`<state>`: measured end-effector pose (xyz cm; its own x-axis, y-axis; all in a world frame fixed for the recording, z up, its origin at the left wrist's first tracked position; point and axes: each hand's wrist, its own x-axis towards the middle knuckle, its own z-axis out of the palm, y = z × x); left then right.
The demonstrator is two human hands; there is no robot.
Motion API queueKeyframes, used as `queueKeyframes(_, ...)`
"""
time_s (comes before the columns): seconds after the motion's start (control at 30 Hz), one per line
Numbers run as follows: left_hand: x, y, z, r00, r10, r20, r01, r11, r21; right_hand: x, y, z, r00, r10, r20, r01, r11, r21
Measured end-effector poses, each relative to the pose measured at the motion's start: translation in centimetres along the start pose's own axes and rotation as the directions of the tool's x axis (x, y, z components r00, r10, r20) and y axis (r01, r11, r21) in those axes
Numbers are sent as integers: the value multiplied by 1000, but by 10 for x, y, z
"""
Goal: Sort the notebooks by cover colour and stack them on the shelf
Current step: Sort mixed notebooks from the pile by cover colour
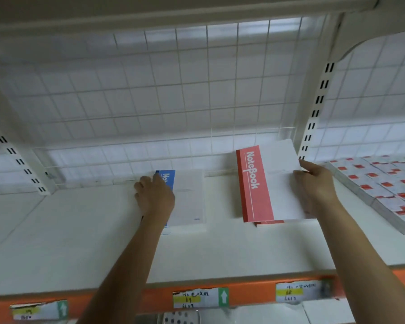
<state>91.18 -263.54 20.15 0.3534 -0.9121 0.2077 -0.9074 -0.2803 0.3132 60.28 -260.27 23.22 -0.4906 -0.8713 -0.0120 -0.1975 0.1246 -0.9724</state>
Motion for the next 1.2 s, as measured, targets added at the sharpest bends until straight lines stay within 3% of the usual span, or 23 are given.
queueKeyframes(0.1, -21, 37, 1, 976, 196, -99, -214, 947, -238, 9, 11, -5, 999, 22, 25, -22, 999, -25)
queueKeyframes(0.17, -36, 67, 7, 947, 316, -61, -317, 887, -336, 11, 13, -8, 999, 30, 30, -28, 998, -64)
queueKeyframes(0.27, -58, 105, 19, 904, 424, 64, -386, 870, -305, 15, 14, -12, 999, 27, 24, -24, 994, -106)
queueKeyframes(0.37, -76, 124, 25, 860, 448, 245, -363, 874, -323, 22, 19, -15, 999, 43, 16, -39, 980, -196)
queueKeyframes(0.47, -87, 125, 33, 769, 517, 376, -362, 837, -410, 24, 21, -12, 999, 34, 34, -21, 945, -327)
queueKeyframes(0.63, -92, 124, 44, 651, 612, 450, -521, 791, -321, 34, 29, -1, 999, -6, 36, 22, 878, -478)
queueKeyframes(0.8, -96, 125, 45, 724, 560, 403, -493, 828, -265, 39, 40, 1, 994, -89, 62, 108, 748, -655)
queueKeyframes(0.97, -98, 132, 35, 721, 575, 386, -488, 817, -307, 24, 36, -19, 977, -12, 213, 143, 779, -610)
queueKeyframes(1.1, -94, 139, 27, 729, 542, 417, -468, 840, -273, -2, 27, -36, 878, 59, 475, 297, 712, -636)
queueKeyframes(1.2, -96, 143, 26, 732, 528, 431, -478, 848, -228, -5, 31, -38, 825, 88, 559, 379, 648, -661)
